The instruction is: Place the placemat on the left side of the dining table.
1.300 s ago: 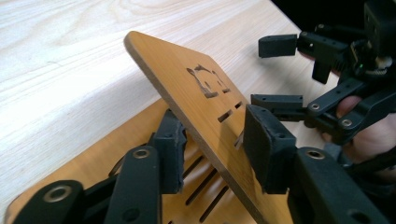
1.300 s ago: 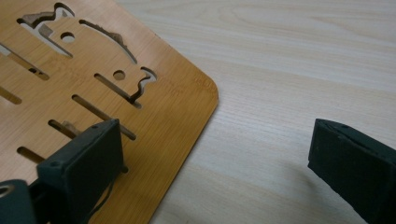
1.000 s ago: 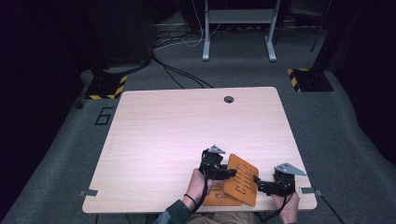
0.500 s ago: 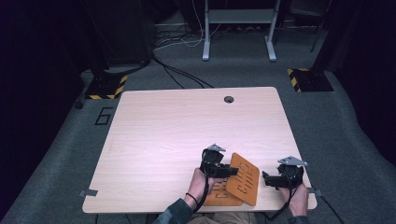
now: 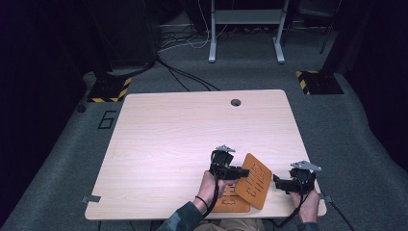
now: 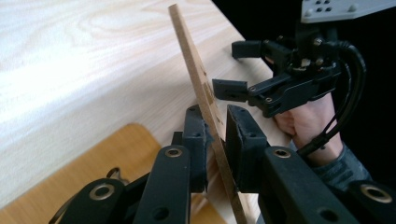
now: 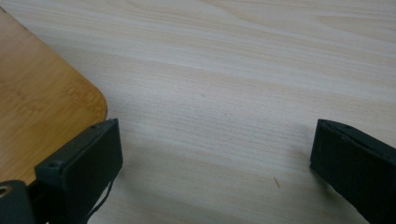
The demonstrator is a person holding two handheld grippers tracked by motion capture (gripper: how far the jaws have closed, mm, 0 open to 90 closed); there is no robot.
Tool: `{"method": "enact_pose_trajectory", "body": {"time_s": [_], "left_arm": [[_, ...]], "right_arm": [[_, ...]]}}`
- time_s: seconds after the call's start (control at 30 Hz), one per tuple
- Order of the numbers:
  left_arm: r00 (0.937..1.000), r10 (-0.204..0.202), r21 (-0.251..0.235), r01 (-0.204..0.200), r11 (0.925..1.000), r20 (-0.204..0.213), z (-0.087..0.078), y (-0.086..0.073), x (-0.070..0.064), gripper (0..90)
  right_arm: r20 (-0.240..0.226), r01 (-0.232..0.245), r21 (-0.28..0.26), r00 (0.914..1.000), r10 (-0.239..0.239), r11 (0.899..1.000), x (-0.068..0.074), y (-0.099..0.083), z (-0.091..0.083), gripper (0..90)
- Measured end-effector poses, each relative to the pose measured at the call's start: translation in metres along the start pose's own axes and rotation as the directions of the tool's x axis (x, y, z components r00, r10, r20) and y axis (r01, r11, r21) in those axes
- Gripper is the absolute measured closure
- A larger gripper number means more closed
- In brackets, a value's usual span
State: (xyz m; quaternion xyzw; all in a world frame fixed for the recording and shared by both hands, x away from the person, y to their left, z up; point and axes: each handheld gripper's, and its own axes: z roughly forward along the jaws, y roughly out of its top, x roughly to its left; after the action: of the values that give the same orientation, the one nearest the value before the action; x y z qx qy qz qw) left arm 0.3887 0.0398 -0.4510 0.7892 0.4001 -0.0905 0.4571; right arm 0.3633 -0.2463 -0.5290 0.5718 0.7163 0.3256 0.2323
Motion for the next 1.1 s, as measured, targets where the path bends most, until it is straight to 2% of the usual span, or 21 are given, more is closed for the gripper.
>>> {"method": "enact_pose_trajectory", "body": {"time_s": [0.13, 0.23, 0.3, 0.6, 0.8, 1.1], "left_arm": [[0.9989, -0.005, -0.012, 0.006, 0.9999, 0.047, -0.002, 0.005, -0.004, 83.3], [0.9978, 0.004, -0.026, -0.003, 0.9997, 0.066, -0.005, 0.008, -0.006, 86.0], [0.9986, 0.025, -0.035, -0.023, 0.9991, 0.047, -0.007, 0.009, -0.008, 86.2], [0.9986, 0.027, -0.065, -0.024, 0.9976, 0.046, -0.018, 0.011, -0.005, 86.3], [0.9989, 0.030, -0.087, -0.027, 0.9959, 0.036, -0.028, 0.013, -0.001, 86.2], [0.9997, 0.022, -0.124, -0.021, 0.9920, 0.012, -0.055, 0.015, 0.008, 86.2]], "right_arm": [[0.005, -0.024, -0.010, 0.9997, 0.024, 1.000, -0.002, 0.000, -0.001, 1.8], [0.011, -0.039, -0.011, 0.9992, 0.039, 0.999, -0.004, 0.000, -0.001, 1.9], [0.010, -0.040, -0.009, 0.9991, 0.040, 0.999, -0.004, 0.000, -0.001, 1.8], [0.042, 0.002, 0.019, 0.9991, -0.003, 1.000, 0.001, 0.001, 0.002, 0.0], [0.045, 0.003, 0.019, 0.9990, -0.004, 1.000, 0.001, 0.001, 0.002, 0.0], [0.046, 0.000, 0.022, 0.9989, -0.001, 1.000, 0.002, 0.001, 0.002, 0.0]]}}
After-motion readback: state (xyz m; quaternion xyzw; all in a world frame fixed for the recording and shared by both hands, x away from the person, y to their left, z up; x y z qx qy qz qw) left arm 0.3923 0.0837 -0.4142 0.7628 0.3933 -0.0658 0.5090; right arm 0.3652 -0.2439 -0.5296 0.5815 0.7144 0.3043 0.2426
